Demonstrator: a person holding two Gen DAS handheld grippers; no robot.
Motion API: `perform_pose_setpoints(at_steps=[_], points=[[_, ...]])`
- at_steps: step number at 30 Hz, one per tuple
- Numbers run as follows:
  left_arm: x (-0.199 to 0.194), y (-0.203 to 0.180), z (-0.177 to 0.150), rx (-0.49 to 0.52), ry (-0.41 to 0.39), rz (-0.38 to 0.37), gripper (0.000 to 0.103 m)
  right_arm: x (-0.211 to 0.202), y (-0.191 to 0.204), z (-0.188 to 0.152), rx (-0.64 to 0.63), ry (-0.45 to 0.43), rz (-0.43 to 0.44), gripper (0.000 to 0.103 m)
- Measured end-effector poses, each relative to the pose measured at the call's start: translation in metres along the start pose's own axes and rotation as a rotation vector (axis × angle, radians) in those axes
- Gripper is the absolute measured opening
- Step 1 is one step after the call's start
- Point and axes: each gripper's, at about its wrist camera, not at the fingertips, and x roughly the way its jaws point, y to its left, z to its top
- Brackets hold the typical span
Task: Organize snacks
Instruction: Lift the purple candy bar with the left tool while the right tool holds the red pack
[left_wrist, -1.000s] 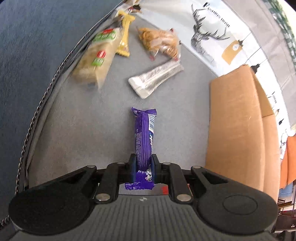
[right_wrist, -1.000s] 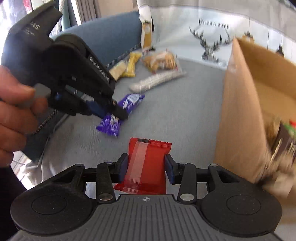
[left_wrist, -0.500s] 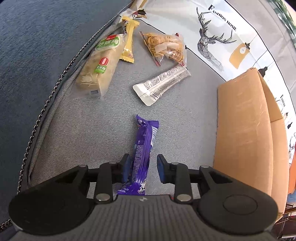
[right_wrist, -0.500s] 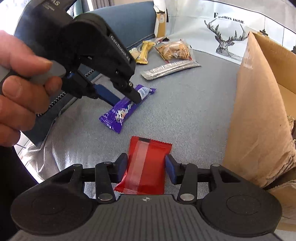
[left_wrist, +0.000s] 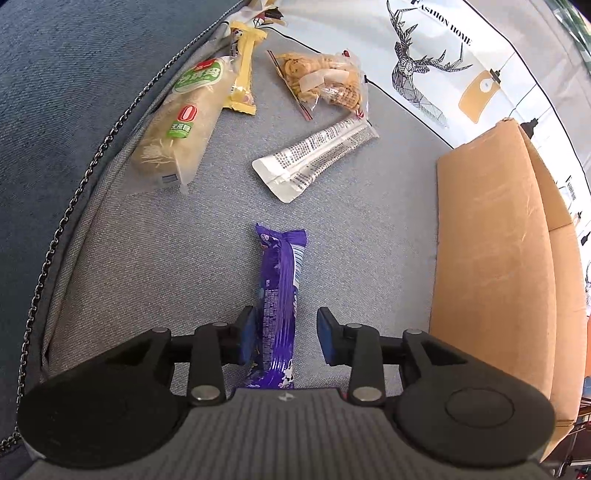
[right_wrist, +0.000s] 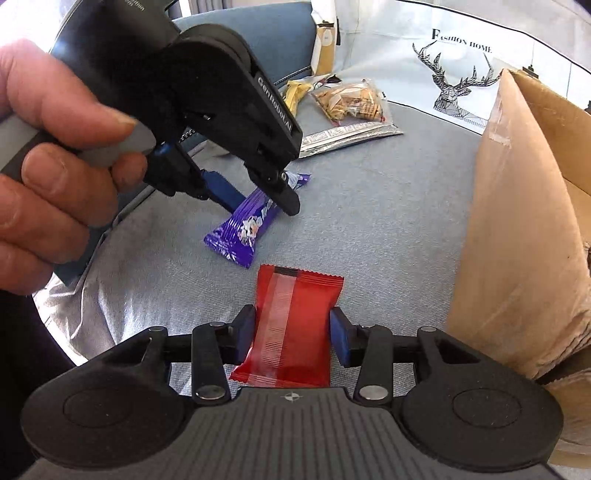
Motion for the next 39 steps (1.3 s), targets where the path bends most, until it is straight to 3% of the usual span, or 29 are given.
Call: perform_pose_setpoints(at_steps=[26, 28, 33, 39], points=[[0.004, -0.013, 0.000, 0.074, -0.016, 0.050, 0.038, 0.000, -0.001, 0.002, 0.000, 0.021, -0.002, 0.046], [0.004, -0.015, 0.000, 0.090, -0.017, 0.058, 0.037, 0.000, -0.001, 0.002, -0.001, 0.021, -0.002, 0.046], [0.004, -0.016, 0.000, 0.110, -0.021, 0.080, 0.019, -0.001, -0.001, 0.001, -0.003, 0.021, -0.002, 0.046], [-0.003, -0.011, 0.001, 0.073, -0.051, 0.049, 0.018, -0.003, 0.000, 0.000, 0.000, 0.001, -0.018, 0.046]])
